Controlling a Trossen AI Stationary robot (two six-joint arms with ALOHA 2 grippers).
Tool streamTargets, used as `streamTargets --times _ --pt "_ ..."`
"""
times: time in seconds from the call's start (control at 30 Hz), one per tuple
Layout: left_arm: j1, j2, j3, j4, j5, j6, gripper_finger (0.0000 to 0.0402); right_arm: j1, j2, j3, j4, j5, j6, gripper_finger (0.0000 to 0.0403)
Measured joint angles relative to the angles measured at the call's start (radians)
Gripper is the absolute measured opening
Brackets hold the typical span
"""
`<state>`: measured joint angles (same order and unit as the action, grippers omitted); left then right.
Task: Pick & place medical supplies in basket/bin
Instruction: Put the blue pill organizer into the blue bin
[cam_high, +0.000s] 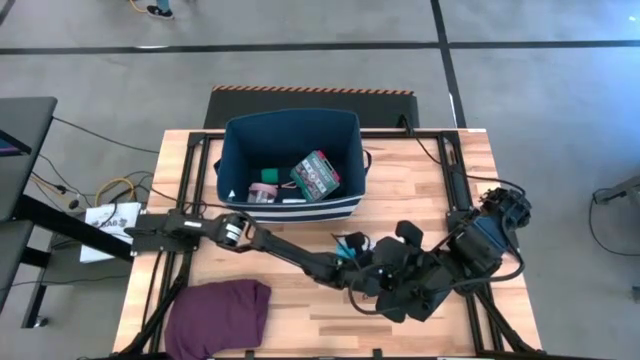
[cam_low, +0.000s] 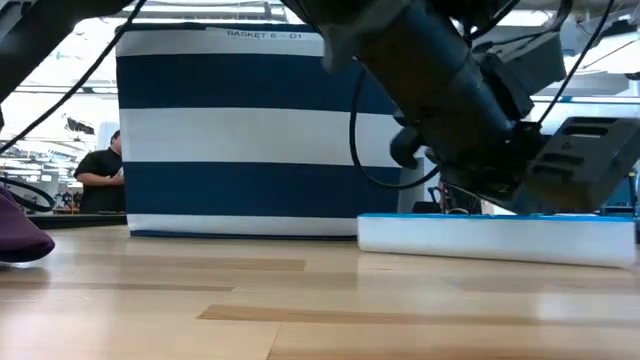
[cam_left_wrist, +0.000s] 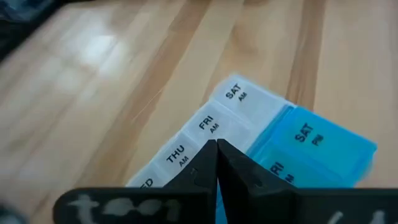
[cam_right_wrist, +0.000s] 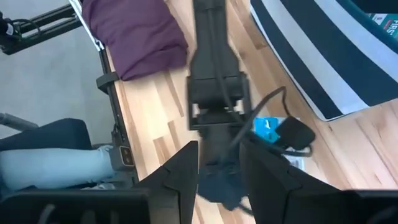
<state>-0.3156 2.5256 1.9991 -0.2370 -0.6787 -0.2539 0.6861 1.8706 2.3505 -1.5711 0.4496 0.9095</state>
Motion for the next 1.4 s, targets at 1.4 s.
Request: streamTargets --times 1.4 --pt "-0.460 -0.228 -0.048 -1.171 -0.174 -0.751 0.0000 -0.145 -0.002 -0.249 0.016 -0.108 0.000 0.0110"
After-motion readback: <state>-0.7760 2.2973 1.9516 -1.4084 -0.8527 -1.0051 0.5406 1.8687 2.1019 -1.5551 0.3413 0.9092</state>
